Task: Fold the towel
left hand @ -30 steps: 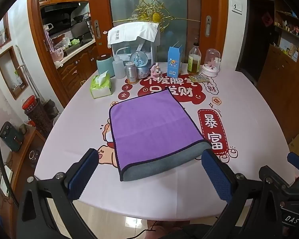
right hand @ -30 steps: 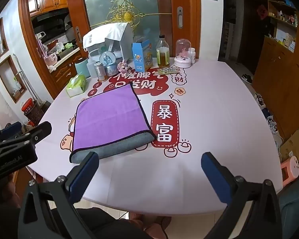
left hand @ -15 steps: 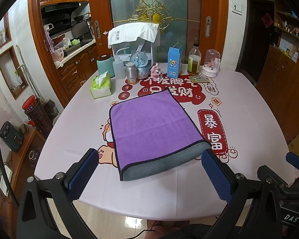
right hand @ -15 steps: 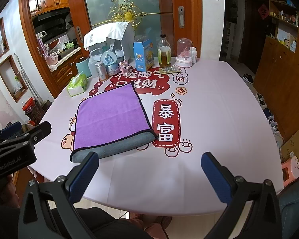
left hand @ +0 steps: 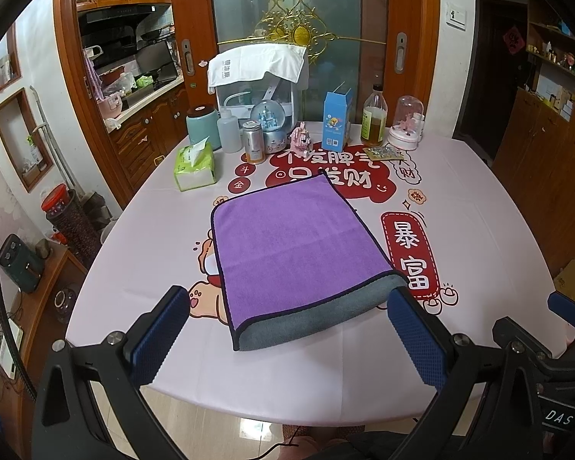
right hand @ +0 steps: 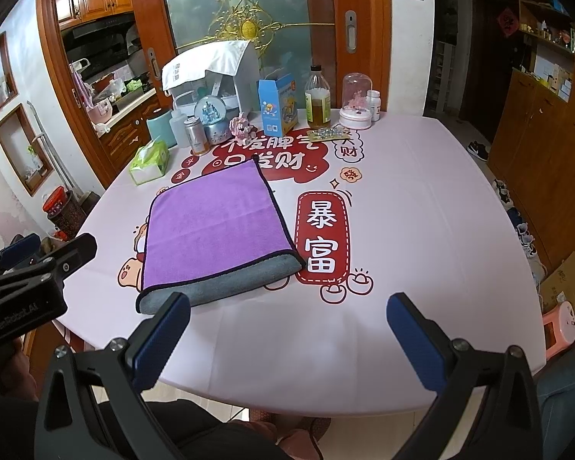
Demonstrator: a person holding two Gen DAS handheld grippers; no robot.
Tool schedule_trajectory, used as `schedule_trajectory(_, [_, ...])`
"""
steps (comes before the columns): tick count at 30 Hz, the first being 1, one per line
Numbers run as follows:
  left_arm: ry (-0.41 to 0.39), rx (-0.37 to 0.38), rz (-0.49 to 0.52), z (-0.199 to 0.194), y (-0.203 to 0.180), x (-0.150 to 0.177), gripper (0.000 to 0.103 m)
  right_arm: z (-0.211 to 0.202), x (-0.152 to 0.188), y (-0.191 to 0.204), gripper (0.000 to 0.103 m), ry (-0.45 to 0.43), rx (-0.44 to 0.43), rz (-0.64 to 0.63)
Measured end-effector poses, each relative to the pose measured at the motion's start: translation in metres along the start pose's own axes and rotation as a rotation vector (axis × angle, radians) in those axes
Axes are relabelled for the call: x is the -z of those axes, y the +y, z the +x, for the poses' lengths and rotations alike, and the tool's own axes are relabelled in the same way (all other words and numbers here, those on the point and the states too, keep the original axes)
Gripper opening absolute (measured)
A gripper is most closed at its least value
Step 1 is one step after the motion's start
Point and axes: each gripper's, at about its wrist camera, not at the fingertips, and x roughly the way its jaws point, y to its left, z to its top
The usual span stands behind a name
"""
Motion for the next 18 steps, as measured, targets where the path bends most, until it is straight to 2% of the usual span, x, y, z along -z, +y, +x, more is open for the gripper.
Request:
schedule_trajectory(8, [0.023,0.019,0.008,0.009,0.012,-0.013,0.102,0.003,0.006,0.002,0.103,0.001,0.007,0.006])
schedule_trajectory(13, [0.032,0.044,0.022,0.018,0.022,-0.014,0.102,0.007,0.015,0.017,0.103,0.012,0.02,0.021])
schedule_trajectory(14, [0.034,0.049,0.027,0.019,0.024,-0.015,0.102,0.019,0.008,0.03,0.103,0.016,0.022,0.024])
schedule_trajectory(18, [0.044,0.068,0.039,0.028,0.034,-0.017,0.102,0.02,0.002,0.034,0.103,0.018,0.034,0.036])
